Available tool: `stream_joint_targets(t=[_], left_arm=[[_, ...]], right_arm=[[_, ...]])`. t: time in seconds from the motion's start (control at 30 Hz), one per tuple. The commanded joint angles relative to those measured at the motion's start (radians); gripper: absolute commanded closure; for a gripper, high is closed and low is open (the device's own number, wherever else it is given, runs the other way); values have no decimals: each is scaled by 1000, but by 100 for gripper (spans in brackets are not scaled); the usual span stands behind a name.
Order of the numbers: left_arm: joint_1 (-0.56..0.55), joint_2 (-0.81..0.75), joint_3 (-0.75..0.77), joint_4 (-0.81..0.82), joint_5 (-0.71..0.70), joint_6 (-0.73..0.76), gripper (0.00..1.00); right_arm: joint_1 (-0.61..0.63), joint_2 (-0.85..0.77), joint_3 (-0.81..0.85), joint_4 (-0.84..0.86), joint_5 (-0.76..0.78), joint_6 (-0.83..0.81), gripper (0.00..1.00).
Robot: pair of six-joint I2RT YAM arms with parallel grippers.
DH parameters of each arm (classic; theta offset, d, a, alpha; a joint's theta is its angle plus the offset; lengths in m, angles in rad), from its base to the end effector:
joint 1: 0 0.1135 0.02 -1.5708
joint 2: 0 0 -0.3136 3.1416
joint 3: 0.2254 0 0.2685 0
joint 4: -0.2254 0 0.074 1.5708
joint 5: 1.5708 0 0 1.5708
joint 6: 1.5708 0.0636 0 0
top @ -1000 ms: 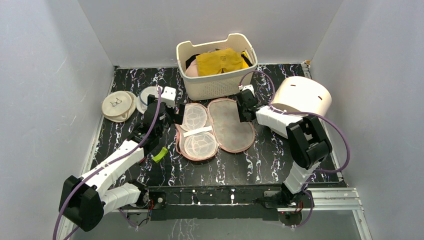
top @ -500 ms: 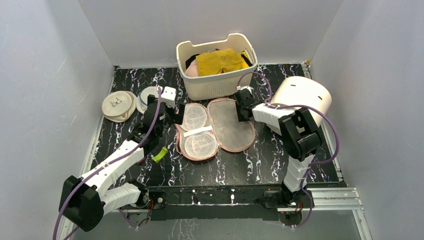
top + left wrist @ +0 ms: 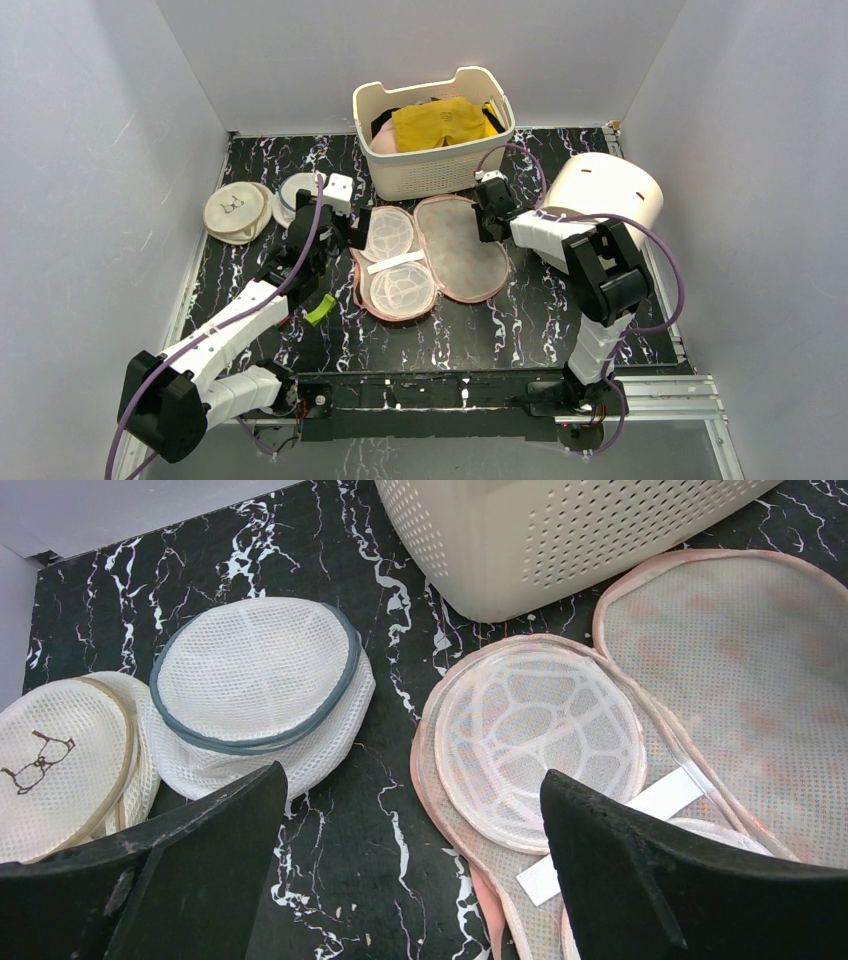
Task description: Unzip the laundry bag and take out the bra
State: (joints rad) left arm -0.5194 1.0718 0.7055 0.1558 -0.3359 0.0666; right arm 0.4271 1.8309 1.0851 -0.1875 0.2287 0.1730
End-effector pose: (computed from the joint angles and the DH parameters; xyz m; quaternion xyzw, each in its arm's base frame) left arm 0.2421 -0.1143 0.3231 0.1208 0.7642 -0.0125 0.6334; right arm 0.3833 0.1586 0.1738 -0.0841 0.9404 -0.0115 0.3295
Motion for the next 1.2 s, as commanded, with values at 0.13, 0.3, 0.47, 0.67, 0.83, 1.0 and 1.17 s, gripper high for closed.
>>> stream_joint_targets(t=[0.13,0.3,0.47,0.67,0.83,1.0,1.17], left_arm=[[-5,-17,37,6,-7,-5,3],[-5,-18,37,5,-7,-6,3],[-6,-16,40,6,-4,-7,3],[-6,-18,39,4,-3,-7,3],[-5,-21,39,6,-9,-5,3],[-7,-18,40,5,-8,-2,3],[-6,-13,41,6,-9,1,3]], right_arm=[[-3,-227,5,-27,-57,-19,100],[-4,-313,6,-84,-38,-20,100],[-4,-384,49,-187,34,-29,100],[-2,-428,109,-261,20,-43,100],[15,-395,174,-304,-132,-6,100],[137,-335,232,-312,-162,91,100],[232,-270,264,-270,-192,212,100]])
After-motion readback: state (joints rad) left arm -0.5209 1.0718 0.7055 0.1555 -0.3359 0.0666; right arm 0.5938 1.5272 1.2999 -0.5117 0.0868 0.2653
